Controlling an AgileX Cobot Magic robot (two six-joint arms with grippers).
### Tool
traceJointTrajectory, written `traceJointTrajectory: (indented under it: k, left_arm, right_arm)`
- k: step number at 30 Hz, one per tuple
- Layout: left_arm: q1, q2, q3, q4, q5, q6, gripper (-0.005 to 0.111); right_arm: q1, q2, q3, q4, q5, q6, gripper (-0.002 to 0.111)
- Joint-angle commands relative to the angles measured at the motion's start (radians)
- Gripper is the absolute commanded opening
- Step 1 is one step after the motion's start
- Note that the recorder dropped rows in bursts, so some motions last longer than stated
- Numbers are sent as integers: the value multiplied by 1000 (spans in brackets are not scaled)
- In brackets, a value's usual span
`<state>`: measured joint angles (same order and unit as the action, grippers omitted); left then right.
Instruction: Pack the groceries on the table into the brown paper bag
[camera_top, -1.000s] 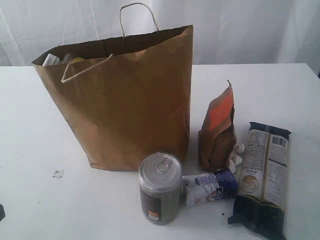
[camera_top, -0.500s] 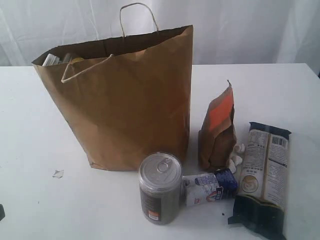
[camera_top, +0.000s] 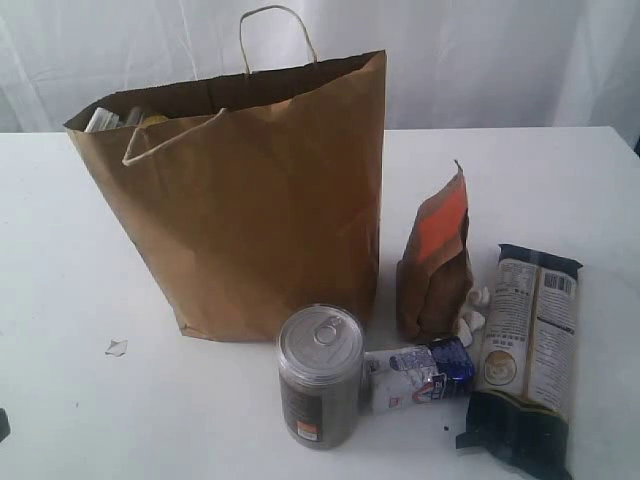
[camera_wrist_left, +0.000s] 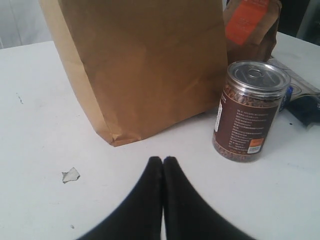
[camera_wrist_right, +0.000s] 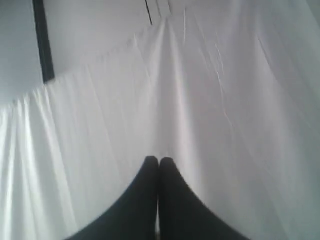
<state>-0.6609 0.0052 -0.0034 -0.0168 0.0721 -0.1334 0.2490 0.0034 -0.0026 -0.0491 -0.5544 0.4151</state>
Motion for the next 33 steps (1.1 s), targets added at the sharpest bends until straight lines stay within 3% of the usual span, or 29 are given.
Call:
traceJointTrajectory:
  k: [1,8,12,14,16,19,22,26,33]
  left_arm:
    - [0,-5,3,-10,5,2,0]
    - [0,-5,3,-10,5,2,0]
    - [0,-5,3,-10,5,2,0]
    - [0,-5,3,-10,5,2,0]
    - [0,-5,3,-10,5,2,0]
    - [0,-5,3,-10,5,2,0]
    - [0,-5,3,-10,5,2,0]
    - [0,-5,3,-10,5,2,0]
    - [0,-5,3,-10,5,2,0]
  right_arm:
    - [0,-3,3,39,-157,121,0]
    - [0,-3,3,19,-95,299,0]
    - [0,-1,-69,-109,224,586,0]
    - [0,43,-121,-386,313,764,2]
    - [0,101,-168,-718,280,1004,10]
    - [0,249,-260,-1247,191,1417,36]
    - [0,443,-355,-1691,81,1689,60]
    - [0,690,-445,-1695,-50,1666,62]
    - [0,1064,-589,-1695,-185,1448,62]
